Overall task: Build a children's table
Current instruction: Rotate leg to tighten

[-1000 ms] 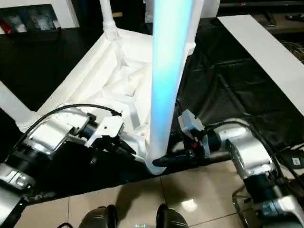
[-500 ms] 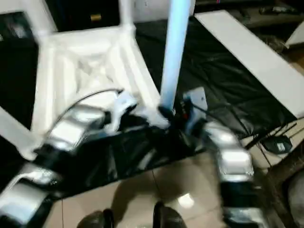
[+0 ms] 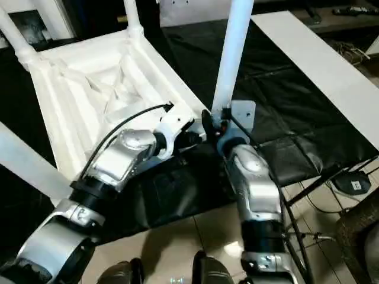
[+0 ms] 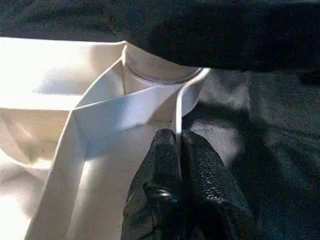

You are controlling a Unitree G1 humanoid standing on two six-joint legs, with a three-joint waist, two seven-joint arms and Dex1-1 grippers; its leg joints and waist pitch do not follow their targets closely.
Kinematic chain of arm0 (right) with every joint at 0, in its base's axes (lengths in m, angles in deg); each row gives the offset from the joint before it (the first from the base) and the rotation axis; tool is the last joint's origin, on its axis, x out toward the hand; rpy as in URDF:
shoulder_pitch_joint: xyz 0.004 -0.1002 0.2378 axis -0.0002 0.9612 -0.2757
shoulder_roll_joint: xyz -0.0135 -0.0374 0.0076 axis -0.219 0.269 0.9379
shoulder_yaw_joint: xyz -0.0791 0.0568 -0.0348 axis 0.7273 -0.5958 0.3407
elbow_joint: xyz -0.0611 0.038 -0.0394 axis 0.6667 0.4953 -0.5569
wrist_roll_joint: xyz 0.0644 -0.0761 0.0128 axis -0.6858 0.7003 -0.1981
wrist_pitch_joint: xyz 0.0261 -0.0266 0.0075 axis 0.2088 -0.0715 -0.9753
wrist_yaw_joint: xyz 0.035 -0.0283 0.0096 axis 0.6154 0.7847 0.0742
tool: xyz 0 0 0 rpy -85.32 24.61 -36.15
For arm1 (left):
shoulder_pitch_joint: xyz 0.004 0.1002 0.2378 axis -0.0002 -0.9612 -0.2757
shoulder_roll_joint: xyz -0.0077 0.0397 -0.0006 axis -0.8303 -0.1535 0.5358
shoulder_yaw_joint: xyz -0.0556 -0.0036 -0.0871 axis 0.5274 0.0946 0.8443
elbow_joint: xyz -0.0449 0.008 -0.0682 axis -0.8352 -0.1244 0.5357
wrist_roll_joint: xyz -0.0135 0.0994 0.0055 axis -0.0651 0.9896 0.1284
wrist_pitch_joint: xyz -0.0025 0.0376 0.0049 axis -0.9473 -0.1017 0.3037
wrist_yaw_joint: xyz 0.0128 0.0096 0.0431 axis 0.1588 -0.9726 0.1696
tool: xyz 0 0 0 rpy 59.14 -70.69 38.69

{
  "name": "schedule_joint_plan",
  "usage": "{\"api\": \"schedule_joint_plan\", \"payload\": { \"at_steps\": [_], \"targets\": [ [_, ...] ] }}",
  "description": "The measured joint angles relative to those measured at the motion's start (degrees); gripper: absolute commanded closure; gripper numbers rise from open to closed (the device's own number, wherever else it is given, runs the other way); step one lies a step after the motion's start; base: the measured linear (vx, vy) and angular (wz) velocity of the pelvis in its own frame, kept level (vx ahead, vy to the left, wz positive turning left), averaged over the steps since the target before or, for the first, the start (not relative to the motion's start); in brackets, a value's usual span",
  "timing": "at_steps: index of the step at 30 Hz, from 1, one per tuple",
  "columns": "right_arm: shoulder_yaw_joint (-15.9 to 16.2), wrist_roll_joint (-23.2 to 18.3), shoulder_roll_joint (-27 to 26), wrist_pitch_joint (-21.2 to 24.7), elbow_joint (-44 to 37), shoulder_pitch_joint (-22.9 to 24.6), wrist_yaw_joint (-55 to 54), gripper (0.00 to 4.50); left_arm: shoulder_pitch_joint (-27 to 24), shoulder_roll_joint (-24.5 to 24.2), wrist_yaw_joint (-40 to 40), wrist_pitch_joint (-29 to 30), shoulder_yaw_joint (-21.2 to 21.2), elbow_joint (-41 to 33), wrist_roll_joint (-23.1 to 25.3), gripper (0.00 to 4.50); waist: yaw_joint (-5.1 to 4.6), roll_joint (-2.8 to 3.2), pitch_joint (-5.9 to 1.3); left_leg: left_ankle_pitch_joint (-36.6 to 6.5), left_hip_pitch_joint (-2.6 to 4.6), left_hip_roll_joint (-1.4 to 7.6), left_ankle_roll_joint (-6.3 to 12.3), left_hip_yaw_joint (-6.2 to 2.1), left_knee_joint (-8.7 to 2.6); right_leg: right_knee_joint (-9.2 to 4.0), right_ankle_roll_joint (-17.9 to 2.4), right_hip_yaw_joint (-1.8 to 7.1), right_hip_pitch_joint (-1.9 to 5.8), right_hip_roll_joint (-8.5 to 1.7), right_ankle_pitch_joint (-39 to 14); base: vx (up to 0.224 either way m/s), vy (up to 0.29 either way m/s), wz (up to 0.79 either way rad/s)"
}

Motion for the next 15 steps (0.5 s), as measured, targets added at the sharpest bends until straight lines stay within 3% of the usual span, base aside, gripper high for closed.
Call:
{"api": "schedule_joint_plan", "payload": {
  "at_steps": [6,8,12,15],
  "targets": [
    [1.97,-5.25,11.38,0.97,-1.09,1.67,17.09,0.39,-1.63,-5.93,-9.71,-3.65,-1.48,-1.97,-1.42,4.5,0.2,0.2,0.12,0.02,0.0,0.02,0.01,0.0,-0.08,0.03,0.21,-0.03,0.0,0.02,-0.12,0.0,0.0,0.0],
    [2.83,-6.56,17.53,0.81,-1.25,1.95,25.23,0.15,-2.6,-8.57,-14.04,-5.84,-2.41,-2.98,-2.28,4.5,0.42,0.3,0.18,0.02,0.03,0.03,0.01,0.0,-0.01,0.01,0.22,-0.03,-0.02,0.01,-0.13,0.0,0.0,0.0],
    [2.68,-7.39,26.12,0.24,-1.15,2.72,37.52,0.06,-3.92,-13.11,-22.47,-9.69,-3.54,-4.04,-3.78,4.5,0.45,0.18,0.26,-0.01,-0.03,0.04,0.04,0.0,0.04,0.01,0.04,-0.03,-0.03,-0.01,-0.04,0.0,0.0,0.0],
    [4.75,-9.24,31.16,0.36,-1.12,2.86,46.62,0.06,-4.88,-16.41,-28.97,-12.36,-4.39,-5.12,-4.81,4.5,0.72,0.15,0.28,-0.01,-0.07,0.05,0.06,0.0,0.03,0.01,0.03,-0.06,-0.06,-0.01,-0.07,0.0,0.0,0.0]
  ]
}}
